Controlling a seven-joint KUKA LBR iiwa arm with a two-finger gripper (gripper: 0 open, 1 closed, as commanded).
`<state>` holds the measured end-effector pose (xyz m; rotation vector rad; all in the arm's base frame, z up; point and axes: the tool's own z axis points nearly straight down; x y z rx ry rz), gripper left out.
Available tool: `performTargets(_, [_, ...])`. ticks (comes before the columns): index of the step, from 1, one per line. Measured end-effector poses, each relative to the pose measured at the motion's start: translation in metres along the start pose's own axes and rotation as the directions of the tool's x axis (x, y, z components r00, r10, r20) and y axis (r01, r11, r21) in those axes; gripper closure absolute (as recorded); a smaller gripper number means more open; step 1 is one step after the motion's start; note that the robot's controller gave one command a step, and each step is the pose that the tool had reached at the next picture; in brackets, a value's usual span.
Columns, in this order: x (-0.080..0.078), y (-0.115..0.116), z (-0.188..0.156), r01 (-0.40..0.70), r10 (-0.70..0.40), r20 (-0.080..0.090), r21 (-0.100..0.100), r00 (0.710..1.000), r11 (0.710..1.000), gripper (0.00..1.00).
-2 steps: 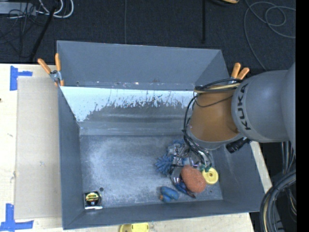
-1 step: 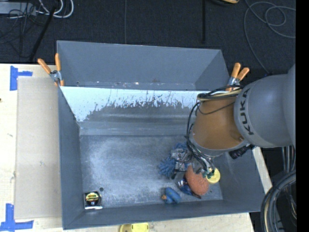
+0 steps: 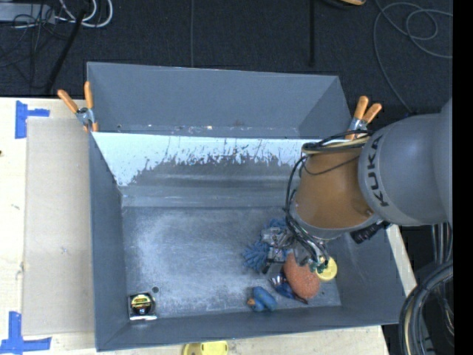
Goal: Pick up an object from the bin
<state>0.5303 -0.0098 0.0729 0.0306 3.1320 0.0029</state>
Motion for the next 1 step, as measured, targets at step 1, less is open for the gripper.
performTargets(1, [0.0000,-0.0001,0.0000,-0.002,0.002,0.000,0.000,1.000,1.000,1.00])
